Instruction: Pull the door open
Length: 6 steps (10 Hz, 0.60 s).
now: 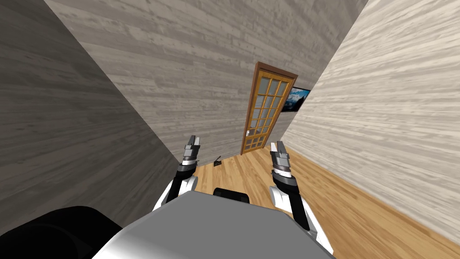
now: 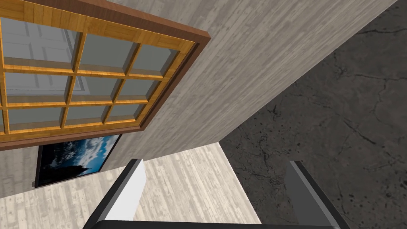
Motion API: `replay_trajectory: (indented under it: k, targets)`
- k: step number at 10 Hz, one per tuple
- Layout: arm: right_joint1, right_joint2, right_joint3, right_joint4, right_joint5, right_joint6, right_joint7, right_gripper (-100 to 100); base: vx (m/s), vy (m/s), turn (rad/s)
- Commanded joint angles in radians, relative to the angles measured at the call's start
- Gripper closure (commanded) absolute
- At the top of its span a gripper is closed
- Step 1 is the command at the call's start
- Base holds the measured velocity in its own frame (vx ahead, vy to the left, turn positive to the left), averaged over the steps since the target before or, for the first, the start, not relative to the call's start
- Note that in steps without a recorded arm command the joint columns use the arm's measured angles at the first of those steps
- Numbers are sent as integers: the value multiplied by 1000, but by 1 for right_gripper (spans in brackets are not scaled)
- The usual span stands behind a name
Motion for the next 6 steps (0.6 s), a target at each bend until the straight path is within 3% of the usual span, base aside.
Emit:
replay_trajectory:
  k: [1,6]
  targets:
    - [-7,-5,-3,32,8,-10,23,-100,100,-39,23]
    - [-43,-17,-10,146,35,-39,99,-100,89,-31,26]
